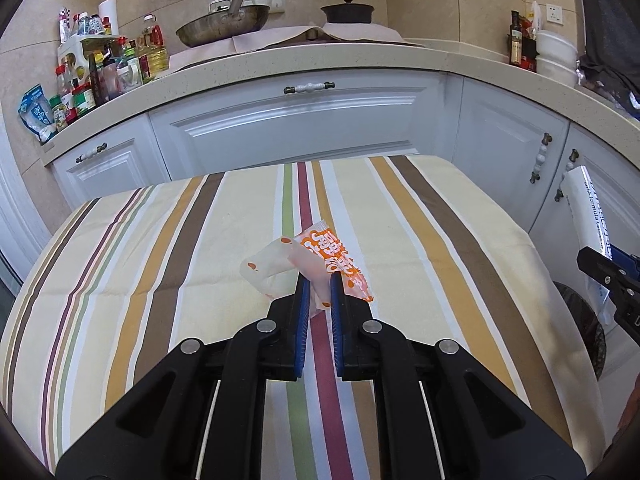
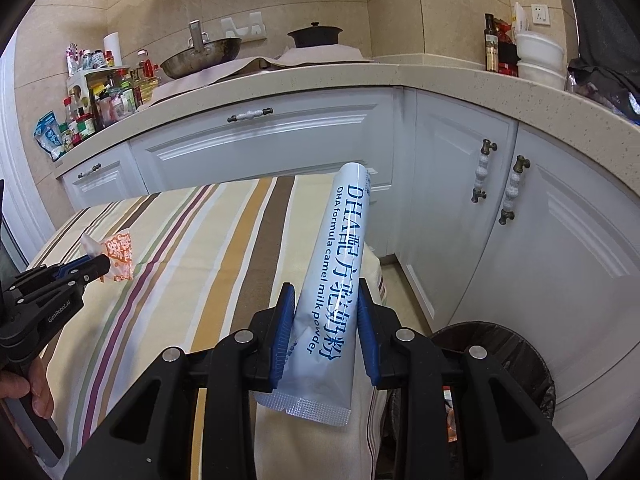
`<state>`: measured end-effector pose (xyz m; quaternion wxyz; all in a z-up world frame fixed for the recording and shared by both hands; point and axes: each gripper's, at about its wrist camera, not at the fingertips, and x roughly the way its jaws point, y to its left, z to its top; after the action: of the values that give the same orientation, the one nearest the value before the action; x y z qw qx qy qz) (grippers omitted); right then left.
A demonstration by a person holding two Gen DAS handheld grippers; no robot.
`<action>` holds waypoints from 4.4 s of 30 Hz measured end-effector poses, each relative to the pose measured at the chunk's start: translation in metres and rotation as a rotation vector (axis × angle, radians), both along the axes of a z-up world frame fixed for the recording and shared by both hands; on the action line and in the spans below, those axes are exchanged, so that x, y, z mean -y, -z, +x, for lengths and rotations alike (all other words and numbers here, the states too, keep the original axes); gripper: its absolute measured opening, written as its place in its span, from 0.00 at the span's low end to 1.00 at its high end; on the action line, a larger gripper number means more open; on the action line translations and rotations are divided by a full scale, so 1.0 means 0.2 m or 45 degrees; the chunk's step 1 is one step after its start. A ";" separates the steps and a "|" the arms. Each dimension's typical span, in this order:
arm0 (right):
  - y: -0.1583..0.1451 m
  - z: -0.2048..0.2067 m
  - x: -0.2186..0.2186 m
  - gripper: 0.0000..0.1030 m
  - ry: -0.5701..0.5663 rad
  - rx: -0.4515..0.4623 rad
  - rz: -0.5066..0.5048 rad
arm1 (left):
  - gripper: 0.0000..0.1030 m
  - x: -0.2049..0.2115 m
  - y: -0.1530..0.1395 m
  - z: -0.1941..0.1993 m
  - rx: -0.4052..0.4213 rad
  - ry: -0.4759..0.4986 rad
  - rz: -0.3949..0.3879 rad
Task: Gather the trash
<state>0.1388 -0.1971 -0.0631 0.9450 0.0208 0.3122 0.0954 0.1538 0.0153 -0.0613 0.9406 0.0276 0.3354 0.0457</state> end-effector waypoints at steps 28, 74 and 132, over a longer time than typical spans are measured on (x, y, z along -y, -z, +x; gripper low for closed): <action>-0.12 -0.54 0.30 0.30 0.225 0.105 -0.093 | 0.10 0.44 -0.17 -0.45 0.146 0.318 -0.010; 0.20 -0.27 0.94 0.30 0.508 -0.014 -0.016 | 0.18 1.52 0.15 0.14 -0.045 0.567 0.043; -0.15 -0.77 0.54 0.81 0.624 0.203 -0.102 | 0.93 0.89 -0.17 -0.44 0.164 0.526 0.008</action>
<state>-0.0155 -0.3054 -0.0331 0.9616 0.0507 0.2257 -0.1474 0.0666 -0.1629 -0.0282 0.9494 0.0957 0.2615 -0.1454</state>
